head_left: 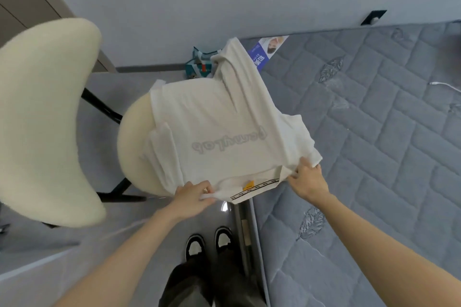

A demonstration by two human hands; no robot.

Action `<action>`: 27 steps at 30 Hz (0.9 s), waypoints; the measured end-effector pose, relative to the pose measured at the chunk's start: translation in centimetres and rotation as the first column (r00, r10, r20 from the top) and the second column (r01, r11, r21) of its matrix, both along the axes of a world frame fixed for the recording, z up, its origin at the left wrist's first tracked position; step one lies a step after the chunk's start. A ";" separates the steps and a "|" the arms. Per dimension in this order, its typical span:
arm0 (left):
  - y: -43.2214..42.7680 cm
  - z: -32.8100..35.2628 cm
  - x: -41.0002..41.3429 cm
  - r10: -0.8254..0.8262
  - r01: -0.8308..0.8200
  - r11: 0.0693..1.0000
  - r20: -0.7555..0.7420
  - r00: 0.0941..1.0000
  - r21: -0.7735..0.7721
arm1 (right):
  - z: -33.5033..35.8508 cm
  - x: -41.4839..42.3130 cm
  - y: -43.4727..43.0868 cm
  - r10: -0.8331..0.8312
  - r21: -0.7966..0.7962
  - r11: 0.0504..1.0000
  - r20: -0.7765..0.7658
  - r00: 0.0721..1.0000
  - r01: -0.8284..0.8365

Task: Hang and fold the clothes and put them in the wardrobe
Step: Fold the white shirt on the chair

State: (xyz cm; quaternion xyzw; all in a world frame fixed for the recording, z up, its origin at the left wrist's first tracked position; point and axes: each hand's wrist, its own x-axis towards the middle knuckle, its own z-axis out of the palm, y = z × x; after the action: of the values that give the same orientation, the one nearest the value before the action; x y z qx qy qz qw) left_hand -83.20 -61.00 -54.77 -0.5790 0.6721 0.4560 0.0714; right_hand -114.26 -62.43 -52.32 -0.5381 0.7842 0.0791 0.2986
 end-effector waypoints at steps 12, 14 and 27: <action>4.1 -8.4 -0.1 0.053 -0.066 0.995 0.178 0.983 0.069 | -6.8 1.2 1.7 0.137 0.233 0.968 -0.178 0.974 -0.093; 3.6 -7.8 0.2 0.159 -0.162 0.987 0.159 0.974 0.008 | -6.5 2.4 1.6 0.149 0.151 0.980 -0.125 0.981 -0.130; -0.8 -6.7 7.3 0.969 -0.960 0.232 -0.126 0.214 0.153 | -5.2 16.7 -7.4 0.147 -0.026 0.988 0.443 0.884 -0.151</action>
State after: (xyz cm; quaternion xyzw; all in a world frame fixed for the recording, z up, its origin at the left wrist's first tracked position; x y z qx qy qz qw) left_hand -75.91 -61.84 -61.44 -0.8213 0.1623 0.4699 -0.2799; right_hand -97.55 -69.85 -57.56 -0.5991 0.6514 -0.0194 0.4652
